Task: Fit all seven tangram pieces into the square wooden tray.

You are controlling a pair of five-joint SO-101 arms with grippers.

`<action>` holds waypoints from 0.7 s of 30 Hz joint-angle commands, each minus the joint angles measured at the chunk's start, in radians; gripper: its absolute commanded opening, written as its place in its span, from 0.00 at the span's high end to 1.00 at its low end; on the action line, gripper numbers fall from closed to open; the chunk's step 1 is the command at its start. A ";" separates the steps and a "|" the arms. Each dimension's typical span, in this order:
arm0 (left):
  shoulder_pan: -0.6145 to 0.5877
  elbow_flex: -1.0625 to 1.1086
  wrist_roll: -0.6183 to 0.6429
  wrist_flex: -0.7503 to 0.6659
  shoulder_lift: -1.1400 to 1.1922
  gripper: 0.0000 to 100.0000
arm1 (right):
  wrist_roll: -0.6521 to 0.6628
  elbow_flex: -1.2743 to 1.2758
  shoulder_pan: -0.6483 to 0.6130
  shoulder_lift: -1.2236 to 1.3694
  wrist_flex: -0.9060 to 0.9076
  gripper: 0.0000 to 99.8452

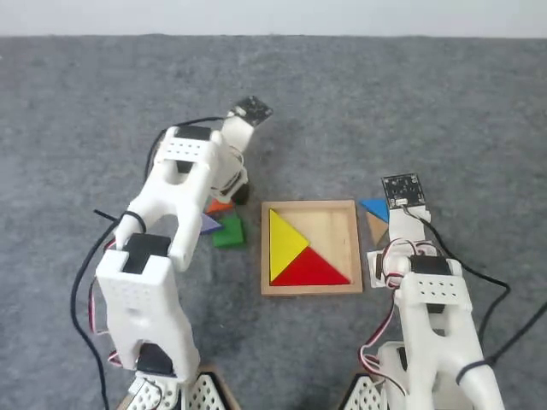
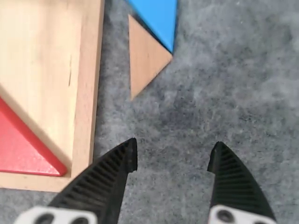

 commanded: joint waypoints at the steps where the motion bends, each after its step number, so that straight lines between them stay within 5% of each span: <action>1: -0.002 -0.110 -0.009 0.080 -0.049 0.78 | 0.009 -0.011 0.012 -0.031 -0.018 0.76; 7: 0.005 -0.133 0.014 0.109 -0.046 0.78 | 0.009 -0.011 0.012 -0.031 -0.018 0.76; 13: 0.006 -0.125 0.305 0.124 -0.044 0.78 | 0.009 -0.011 0.012 -0.031 -0.018 0.76; 21: 0.032 -0.107 0.408 0.121 -0.044 0.78 | 0.005 -0.009 0.012 -0.031 -0.016 0.76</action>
